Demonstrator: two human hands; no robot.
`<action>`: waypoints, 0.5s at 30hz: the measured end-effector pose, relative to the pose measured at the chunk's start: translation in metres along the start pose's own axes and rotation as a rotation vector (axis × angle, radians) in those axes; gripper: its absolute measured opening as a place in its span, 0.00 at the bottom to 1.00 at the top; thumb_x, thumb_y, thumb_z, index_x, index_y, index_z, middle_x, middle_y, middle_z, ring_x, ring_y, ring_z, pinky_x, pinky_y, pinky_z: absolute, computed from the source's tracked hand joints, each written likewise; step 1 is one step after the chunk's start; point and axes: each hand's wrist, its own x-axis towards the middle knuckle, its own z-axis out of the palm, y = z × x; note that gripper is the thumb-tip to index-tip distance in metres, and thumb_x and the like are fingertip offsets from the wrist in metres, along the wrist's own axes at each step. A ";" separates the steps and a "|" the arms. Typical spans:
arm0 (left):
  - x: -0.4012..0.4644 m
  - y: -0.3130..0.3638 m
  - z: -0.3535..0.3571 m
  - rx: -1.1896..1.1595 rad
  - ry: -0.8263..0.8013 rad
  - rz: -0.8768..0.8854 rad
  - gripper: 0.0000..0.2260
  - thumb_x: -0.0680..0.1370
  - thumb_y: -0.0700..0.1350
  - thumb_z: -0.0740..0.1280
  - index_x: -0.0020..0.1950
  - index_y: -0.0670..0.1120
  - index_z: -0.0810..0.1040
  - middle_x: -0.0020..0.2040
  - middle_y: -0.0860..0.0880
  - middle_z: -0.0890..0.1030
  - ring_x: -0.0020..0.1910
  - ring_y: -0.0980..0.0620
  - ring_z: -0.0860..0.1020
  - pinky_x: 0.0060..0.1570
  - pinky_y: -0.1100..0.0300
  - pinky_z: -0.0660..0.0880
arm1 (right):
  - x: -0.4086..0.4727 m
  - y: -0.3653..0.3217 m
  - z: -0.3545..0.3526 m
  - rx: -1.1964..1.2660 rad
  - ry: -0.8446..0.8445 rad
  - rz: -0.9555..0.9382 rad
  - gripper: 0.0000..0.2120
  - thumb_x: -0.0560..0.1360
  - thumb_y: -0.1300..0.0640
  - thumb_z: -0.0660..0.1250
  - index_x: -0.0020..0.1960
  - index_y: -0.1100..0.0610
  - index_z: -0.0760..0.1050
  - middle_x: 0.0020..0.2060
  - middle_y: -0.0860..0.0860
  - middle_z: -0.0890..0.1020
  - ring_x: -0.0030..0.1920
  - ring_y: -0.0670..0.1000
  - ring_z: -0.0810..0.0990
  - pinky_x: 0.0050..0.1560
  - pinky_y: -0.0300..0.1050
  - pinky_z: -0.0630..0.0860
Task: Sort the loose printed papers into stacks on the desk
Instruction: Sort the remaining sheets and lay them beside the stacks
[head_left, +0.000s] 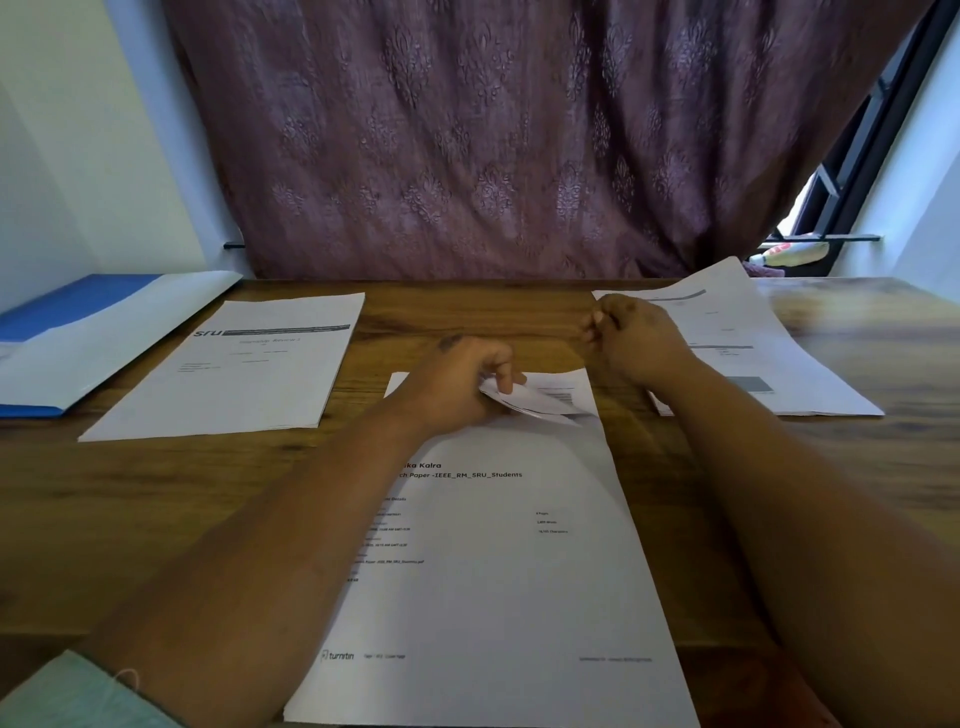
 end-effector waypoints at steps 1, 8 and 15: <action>0.000 0.000 0.000 -0.028 -0.019 -0.008 0.12 0.65 0.36 0.80 0.37 0.48 0.78 0.49 0.50 0.85 0.51 0.57 0.82 0.52 0.57 0.80 | 0.002 0.004 0.001 -0.127 -0.024 0.027 0.13 0.83 0.57 0.57 0.60 0.62 0.76 0.56 0.57 0.80 0.52 0.53 0.77 0.57 0.42 0.72; 0.002 -0.001 0.001 -0.045 -0.021 -0.032 0.11 0.67 0.36 0.79 0.39 0.43 0.79 0.48 0.49 0.85 0.52 0.58 0.82 0.53 0.54 0.81 | 0.002 0.006 0.007 -0.066 -0.152 0.104 0.08 0.71 0.54 0.75 0.48 0.54 0.80 0.48 0.51 0.81 0.44 0.48 0.77 0.41 0.37 0.71; 0.001 0.000 0.000 0.004 0.013 -0.029 0.13 0.66 0.41 0.80 0.40 0.48 0.76 0.44 0.55 0.83 0.45 0.56 0.81 0.41 0.54 0.80 | 0.000 0.000 0.000 -0.098 -0.140 0.047 0.10 0.73 0.54 0.74 0.39 0.51 0.73 0.46 0.49 0.79 0.46 0.50 0.79 0.45 0.40 0.75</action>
